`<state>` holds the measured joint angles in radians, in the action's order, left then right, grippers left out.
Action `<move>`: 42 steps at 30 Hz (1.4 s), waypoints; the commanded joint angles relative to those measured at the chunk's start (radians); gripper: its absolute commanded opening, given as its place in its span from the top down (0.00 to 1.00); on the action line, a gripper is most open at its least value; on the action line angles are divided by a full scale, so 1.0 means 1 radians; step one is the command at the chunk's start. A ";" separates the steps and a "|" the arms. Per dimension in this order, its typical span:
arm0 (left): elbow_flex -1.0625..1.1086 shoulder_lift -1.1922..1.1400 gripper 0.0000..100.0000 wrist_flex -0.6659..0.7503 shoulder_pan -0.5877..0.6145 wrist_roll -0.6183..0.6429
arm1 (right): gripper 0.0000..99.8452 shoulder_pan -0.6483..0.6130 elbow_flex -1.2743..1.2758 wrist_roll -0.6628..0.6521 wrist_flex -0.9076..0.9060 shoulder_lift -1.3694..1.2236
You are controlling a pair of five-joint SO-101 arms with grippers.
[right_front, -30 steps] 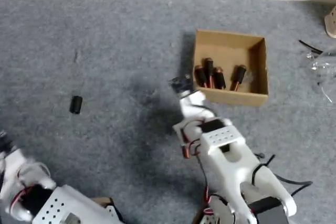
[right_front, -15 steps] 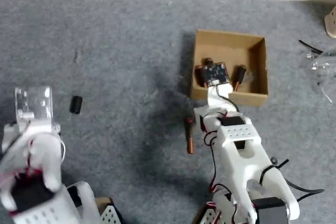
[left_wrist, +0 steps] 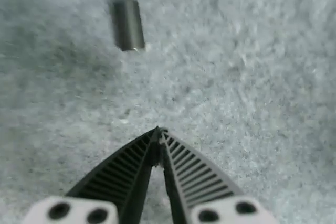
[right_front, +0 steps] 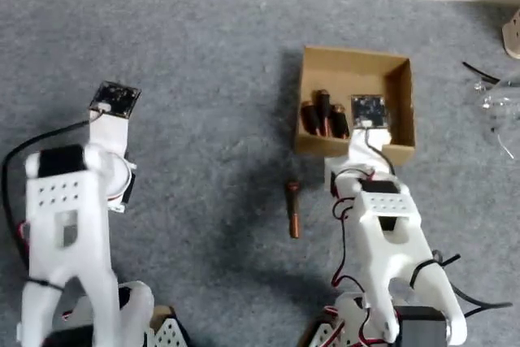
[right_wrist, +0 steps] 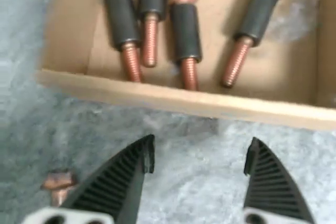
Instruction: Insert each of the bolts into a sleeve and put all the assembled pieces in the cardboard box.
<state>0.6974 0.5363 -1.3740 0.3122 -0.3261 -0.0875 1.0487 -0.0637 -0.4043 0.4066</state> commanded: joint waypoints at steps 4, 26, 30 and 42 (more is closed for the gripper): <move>-0.041 -0.131 0.85 0.184 -0.015 -0.046 | 0.75 0.018 -0.039 0.014 0.030 0.004; -0.171 -0.536 0.84 0.534 0.070 -0.218 | 0.75 0.010 -0.036 0.008 0.064 0.004; -0.177 -0.541 0.84 0.563 0.079 -0.216 | 0.75 -0.004 -0.036 0.005 0.064 0.004; -0.252 -0.765 0.84 0.640 0.116 -0.213 | 0.75 -0.004 -0.036 0.005 0.064 0.004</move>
<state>0.4933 -0.1880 -0.7281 0.4120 -0.5409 -0.0829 1.0487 -0.0560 -0.3644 0.4066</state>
